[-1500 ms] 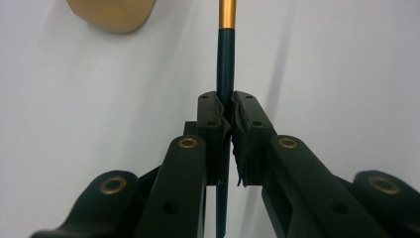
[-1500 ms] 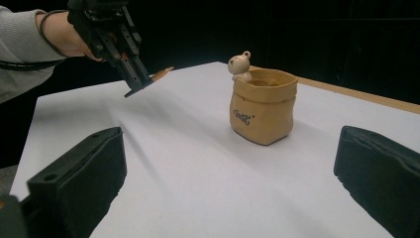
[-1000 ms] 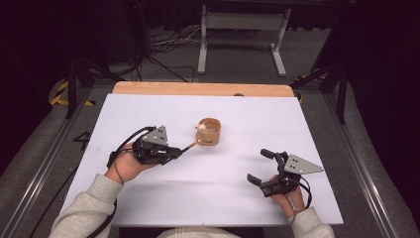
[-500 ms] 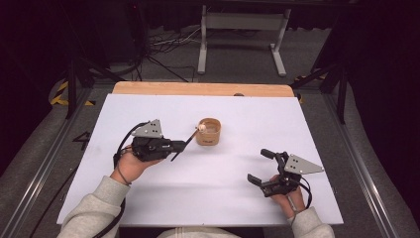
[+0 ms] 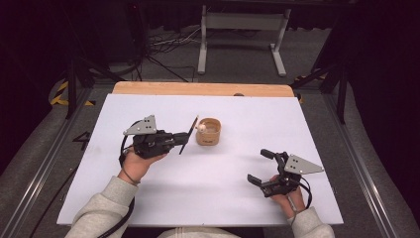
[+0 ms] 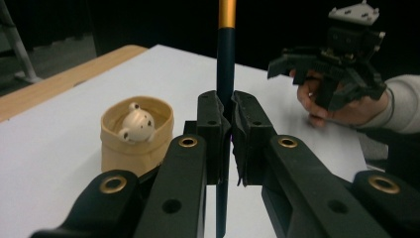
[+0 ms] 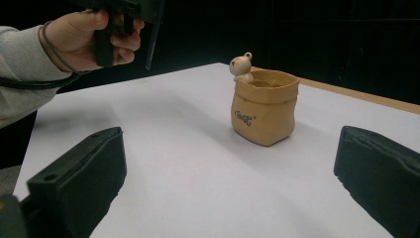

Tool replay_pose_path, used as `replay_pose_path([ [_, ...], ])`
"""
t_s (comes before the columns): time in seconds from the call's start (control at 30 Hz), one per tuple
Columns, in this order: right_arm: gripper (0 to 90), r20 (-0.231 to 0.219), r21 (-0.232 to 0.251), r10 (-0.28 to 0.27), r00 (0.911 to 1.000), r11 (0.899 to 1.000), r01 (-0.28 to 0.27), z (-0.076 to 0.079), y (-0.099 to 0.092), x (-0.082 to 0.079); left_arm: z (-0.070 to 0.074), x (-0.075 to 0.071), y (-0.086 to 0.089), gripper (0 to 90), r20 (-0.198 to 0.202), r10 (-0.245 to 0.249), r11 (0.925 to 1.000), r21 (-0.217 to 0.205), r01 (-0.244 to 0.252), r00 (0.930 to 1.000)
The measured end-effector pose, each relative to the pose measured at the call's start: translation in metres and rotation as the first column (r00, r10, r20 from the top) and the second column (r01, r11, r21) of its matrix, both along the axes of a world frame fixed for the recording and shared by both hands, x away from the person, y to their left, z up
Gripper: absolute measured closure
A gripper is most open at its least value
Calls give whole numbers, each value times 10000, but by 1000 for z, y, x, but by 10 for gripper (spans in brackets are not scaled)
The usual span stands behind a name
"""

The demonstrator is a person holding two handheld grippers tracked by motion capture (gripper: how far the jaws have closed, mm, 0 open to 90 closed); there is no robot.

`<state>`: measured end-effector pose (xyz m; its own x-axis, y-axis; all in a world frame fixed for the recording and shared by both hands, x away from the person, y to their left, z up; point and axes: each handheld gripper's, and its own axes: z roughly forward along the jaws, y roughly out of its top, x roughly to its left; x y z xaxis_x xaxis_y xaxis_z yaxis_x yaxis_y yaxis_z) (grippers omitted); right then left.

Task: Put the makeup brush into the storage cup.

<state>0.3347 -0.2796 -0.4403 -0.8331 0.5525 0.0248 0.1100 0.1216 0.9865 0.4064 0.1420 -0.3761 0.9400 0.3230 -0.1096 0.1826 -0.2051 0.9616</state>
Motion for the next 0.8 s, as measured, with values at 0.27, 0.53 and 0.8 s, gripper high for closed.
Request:
replay_pose_path([
  [0.27,3,12,19,22,10000,10000,-22,0,0,0,-1,3,-1,828,367,64,9964,-847,-32,9993],
  [0.53,3,43,23,29,10000,10000,-29,1,0,-1,7,9,-8,828,458,173,9932,-1158,-119,9988],
  [0.8,3,60,88,51,10000,9999,-52,1,-1,-1,15,16,-17,828,654,311,9939,-1073,-240,9974],
])
